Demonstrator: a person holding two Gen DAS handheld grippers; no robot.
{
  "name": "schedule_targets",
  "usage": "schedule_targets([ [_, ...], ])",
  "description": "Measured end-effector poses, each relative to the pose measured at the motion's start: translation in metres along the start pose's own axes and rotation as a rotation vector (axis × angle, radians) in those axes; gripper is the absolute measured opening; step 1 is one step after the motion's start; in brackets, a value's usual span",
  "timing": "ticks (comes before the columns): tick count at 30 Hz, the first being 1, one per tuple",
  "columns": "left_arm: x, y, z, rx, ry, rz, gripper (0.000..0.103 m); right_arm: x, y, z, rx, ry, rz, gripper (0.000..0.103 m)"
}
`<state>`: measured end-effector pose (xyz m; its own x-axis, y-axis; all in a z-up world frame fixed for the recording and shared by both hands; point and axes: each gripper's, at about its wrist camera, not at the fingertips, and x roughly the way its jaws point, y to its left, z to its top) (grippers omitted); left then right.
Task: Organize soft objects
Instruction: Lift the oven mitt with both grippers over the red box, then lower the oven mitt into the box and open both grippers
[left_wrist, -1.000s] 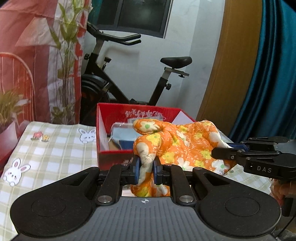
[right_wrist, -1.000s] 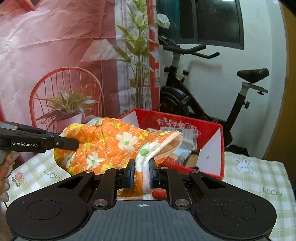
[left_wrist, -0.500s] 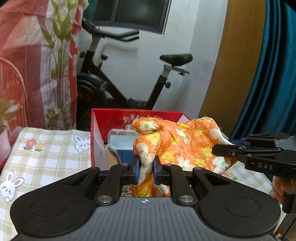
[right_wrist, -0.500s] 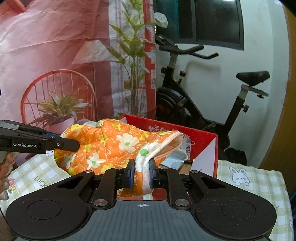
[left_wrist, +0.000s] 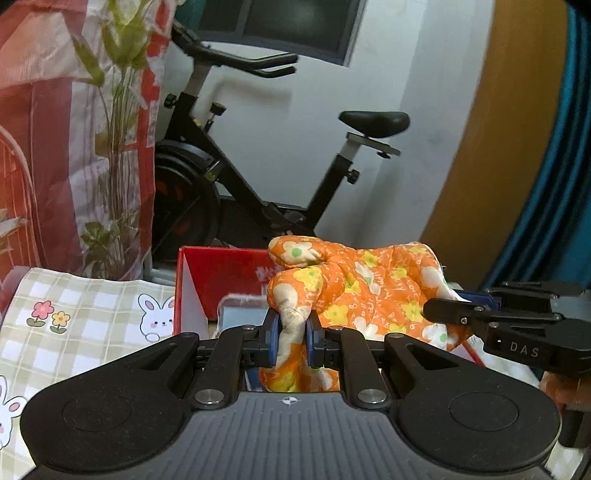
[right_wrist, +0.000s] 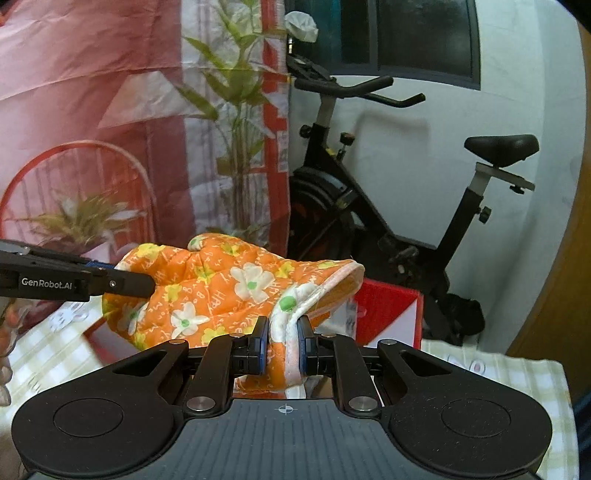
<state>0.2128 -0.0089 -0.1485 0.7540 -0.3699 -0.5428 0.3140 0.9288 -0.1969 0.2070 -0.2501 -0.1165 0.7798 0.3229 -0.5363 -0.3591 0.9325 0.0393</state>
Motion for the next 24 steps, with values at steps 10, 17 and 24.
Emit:
schedule_targets([
  [10,0.050,0.012,-0.006,0.016,0.126,0.038,0.017,0.068,-0.011,-0.008,0.025,0.127,-0.006,0.014],
  [17,0.058,0.015,-0.008,0.030,0.143,0.060,0.040,0.083,-0.016,-0.017,0.061,0.170,-0.028,0.022],
  [24,0.048,0.011,-0.006,0.059,0.114,0.084,0.071,0.076,-0.017,-0.024,0.064,0.164,-0.053,0.038],
])
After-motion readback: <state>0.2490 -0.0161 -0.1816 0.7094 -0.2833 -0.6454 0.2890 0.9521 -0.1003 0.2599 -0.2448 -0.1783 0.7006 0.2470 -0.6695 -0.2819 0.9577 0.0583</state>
